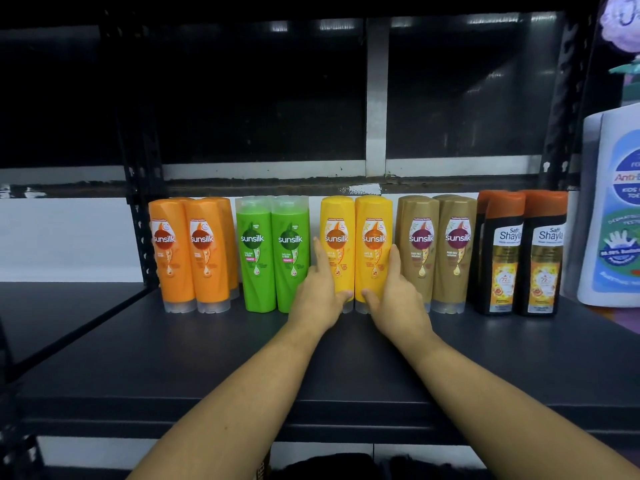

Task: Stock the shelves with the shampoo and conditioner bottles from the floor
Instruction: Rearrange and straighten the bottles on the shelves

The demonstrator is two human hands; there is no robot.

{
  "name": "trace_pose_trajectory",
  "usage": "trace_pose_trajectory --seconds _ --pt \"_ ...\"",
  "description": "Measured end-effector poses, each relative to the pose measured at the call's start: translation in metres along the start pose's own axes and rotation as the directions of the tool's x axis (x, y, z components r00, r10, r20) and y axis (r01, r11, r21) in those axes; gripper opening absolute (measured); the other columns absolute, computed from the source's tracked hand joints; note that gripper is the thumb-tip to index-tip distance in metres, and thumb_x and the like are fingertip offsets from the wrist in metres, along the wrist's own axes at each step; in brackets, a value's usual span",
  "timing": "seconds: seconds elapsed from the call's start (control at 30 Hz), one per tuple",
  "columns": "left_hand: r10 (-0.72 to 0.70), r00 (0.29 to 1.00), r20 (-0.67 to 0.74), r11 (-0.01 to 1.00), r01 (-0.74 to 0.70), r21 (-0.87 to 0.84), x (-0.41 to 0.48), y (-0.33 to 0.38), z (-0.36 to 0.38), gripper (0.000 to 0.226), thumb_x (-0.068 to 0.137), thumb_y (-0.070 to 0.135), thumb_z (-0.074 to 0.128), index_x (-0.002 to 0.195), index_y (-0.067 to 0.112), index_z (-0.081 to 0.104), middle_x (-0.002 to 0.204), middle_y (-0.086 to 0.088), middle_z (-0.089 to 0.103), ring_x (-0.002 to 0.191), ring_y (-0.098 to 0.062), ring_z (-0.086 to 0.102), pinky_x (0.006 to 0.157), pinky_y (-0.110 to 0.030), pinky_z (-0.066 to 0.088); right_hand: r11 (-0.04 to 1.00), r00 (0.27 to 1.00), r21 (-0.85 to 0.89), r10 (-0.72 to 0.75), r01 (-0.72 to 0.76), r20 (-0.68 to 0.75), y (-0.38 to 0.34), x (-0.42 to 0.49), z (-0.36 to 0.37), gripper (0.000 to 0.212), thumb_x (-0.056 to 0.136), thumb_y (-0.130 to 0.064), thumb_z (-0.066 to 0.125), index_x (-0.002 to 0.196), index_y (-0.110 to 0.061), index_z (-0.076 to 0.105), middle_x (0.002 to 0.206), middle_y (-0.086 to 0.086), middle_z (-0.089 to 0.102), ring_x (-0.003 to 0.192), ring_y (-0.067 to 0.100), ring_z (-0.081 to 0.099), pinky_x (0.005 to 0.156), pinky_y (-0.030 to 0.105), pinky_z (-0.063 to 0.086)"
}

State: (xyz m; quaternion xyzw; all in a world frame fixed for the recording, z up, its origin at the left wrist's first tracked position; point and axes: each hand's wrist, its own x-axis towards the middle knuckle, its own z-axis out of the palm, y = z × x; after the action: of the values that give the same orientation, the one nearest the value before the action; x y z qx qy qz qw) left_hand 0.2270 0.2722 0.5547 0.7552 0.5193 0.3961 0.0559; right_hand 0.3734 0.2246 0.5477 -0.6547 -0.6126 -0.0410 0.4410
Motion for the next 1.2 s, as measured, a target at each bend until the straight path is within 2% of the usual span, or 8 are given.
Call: trace_pose_trajectory --seconds 0.2,0.3,0.37,0.5,0.67,0.77,1.0,1.2 --pt "-0.084 0.995 0.044 0.974 0.073 0.216 -0.009 0.002 -0.014 0.095 0.095 0.044 0.067 0.161 0.008 0.009 0.124 -0.018 0.066 0.113 -0.037 0.064 0.092 -0.046 0.054 0.997 0.996 -0.074 -0.020 0.027 0.092 0.002 -0.010 -0.011 0.084 0.096 -0.034 0.062 0.157 -0.018 0.006 0.124 0.010 0.062 0.103 0.031 0.066 0.081 0.042 0.054" --pt "-0.035 0.998 0.057 0.973 0.021 0.229 -0.014 -0.001 -0.022 0.052 0.095 0.043 0.066 0.131 0.008 0.053 0.108 -0.013 0.070 0.102 -0.034 0.067 0.081 -0.043 0.056 0.986 0.978 -0.158 -0.021 0.055 0.209 0.003 -0.011 -0.020 0.081 0.098 -0.038 0.059 0.156 -0.011 0.010 0.118 0.011 0.064 0.103 0.030 0.066 0.078 0.040 0.053" --pt "-0.003 0.997 0.081 0.976 -0.014 0.216 -0.021 -0.003 -0.028 0.034 0.094 0.043 0.066 0.111 0.013 0.062 0.096 -0.009 0.070 0.093 -0.031 0.067 0.073 -0.039 0.055 0.979 0.950 -0.174 -0.045 0.103 0.309 0.009 -0.015 -0.027 0.076 0.097 -0.042 0.059 0.153 -0.009 0.021 0.119 0.010 0.064 0.106 0.028 0.064 0.079 0.037 0.051" --pt "0.004 0.987 0.159 0.978 -0.037 0.205 -0.036 -0.004 -0.035 0.032 0.093 0.047 0.064 0.099 0.016 0.068 0.088 -0.004 0.068 0.090 -0.029 0.066 0.075 -0.042 0.057 0.975 0.868 -0.151 -0.070 0.164 0.492 0.021 -0.026 -0.046 0.052 0.097 -0.048 0.056 0.141 -0.021 0.048 0.131 0.003 0.063 0.120 0.023 0.058 0.097 0.035 0.048" --pt "0.023 0.964 0.266 0.969 -0.087 0.230 -0.055 0.005 -0.039 0.047 0.096 0.050 0.062 0.129 0.017 0.064 0.127 -0.003 0.067 0.117 -0.027 0.062 0.093 -0.042 0.055 0.961 0.777 -0.229 0.026 0.153 0.629 0.017 -0.043 -0.074 0.056 0.103 -0.051 0.045 0.146 -0.015 0.049 0.150 0.004 0.050 0.135 0.022 0.047 0.110 0.032 0.038" --pt "0.026 0.950 0.310 0.977 -0.090 0.195 -0.063 0.008 -0.041 0.055 0.096 0.053 0.061 0.143 0.024 0.057 0.141 0.000 0.061 0.127 -0.024 0.058 0.102 -0.041 0.051 0.949 0.763 -0.267 0.048 0.166 0.645 0.014 -0.053 -0.089 0.060 0.105 -0.053 0.039 0.151 -0.015 0.043 0.157 0.005 0.042 0.143 0.023 0.040 0.113 0.033 0.033" --pt "0.077 0.903 0.422 0.968 -0.170 0.187 -0.083 0.027 -0.042 0.055 0.099 0.055 0.055 0.145 0.025 0.055 0.138 -0.001 0.062 0.124 -0.022 0.057 0.104 -0.039 0.049 0.947 0.759 -0.267 0.038 0.181 0.650 0.018 -0.068 -0.106 0.063 0.105 -0.054 0.036 0.155 -0.016 0.036 0.164 0.004 0.030 0.151 0.021 0.028 0.120 0.033 0.025" --pt "0.132 0.890 0.436 0.958 -0.228 0.175 -0.094 0.041 -0.040 0.054 0.100 0.054 0.053 0.143 0.023 0.058 0.143 -0.001 0.060 0.129 -0.020 0.054 0.106 -0.035 0.047 0.951 0.783 -0.259 0.029 0.171 0.621 0.022 -0.081 -0.115 0.058 0.105 -0.051 0.039 0.150 -0.015 0.043 0.158 0.005 0.042 0.143 0.023 0.039 0.116 0.035 0.033"
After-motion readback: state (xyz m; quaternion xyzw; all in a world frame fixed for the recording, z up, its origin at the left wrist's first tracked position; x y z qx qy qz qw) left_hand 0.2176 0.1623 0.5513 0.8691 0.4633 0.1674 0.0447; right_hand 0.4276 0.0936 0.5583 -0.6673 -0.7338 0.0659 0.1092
